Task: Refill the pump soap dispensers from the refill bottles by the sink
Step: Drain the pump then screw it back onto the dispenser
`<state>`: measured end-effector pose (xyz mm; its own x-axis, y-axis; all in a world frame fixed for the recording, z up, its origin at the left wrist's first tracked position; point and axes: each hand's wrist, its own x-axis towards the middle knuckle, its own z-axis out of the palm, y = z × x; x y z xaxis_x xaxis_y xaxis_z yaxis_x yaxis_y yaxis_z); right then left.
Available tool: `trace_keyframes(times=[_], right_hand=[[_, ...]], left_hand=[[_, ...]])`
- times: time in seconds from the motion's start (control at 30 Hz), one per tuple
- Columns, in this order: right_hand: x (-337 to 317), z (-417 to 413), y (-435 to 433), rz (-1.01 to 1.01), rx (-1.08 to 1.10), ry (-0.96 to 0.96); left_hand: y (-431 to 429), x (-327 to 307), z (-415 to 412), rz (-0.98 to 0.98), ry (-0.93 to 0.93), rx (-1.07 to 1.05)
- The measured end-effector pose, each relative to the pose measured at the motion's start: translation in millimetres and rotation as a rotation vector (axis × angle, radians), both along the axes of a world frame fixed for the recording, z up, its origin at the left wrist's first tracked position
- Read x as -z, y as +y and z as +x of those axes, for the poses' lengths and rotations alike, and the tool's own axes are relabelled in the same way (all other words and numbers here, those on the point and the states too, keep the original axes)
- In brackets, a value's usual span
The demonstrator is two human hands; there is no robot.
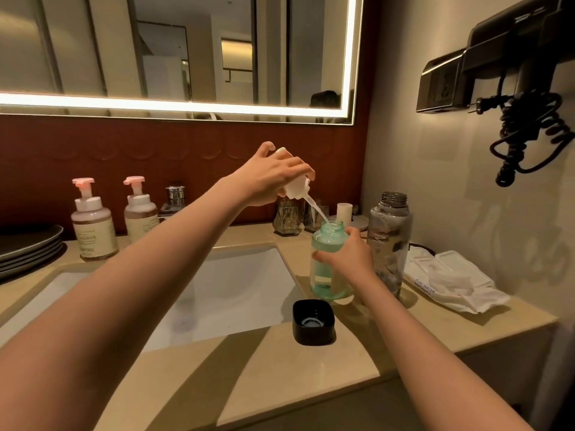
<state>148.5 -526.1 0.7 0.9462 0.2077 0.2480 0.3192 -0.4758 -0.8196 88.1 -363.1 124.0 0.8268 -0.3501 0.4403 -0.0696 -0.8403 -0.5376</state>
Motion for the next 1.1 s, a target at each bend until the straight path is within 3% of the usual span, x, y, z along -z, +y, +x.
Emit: trace_keyframes(times=[0.23, 0.57, 0.83, 0.93, 1.0, 1.1], right_hand=[[1, 2, -1, 0.019, -0.010, 0.008], [0, 3, -2, 0.040, -0.023, 0.028], [2, 4, 1, 0.001, -0.018, -0.002], [2, 2, -1, 0.052, -0.029, 0.034], [2, 1, -3, 0.043, -0.028, 0.025], [2, 1, -3, 0.044, -0.024, 0.013]], left_hand=[[-38, 13, 25, 0.244, 0.057, 0.046], [-47, 33, 38, 0.309, 0.083, 0.145], [-33, 58, 35, 0.343, -0.132, 0.511], [-29, 72, 38, 0.135, -0.277, 0.514], [-32, 81, 37, -0.271, -0.349, 0.504], [-48, 85, 37, -0.982, -0.253, 0.314]])
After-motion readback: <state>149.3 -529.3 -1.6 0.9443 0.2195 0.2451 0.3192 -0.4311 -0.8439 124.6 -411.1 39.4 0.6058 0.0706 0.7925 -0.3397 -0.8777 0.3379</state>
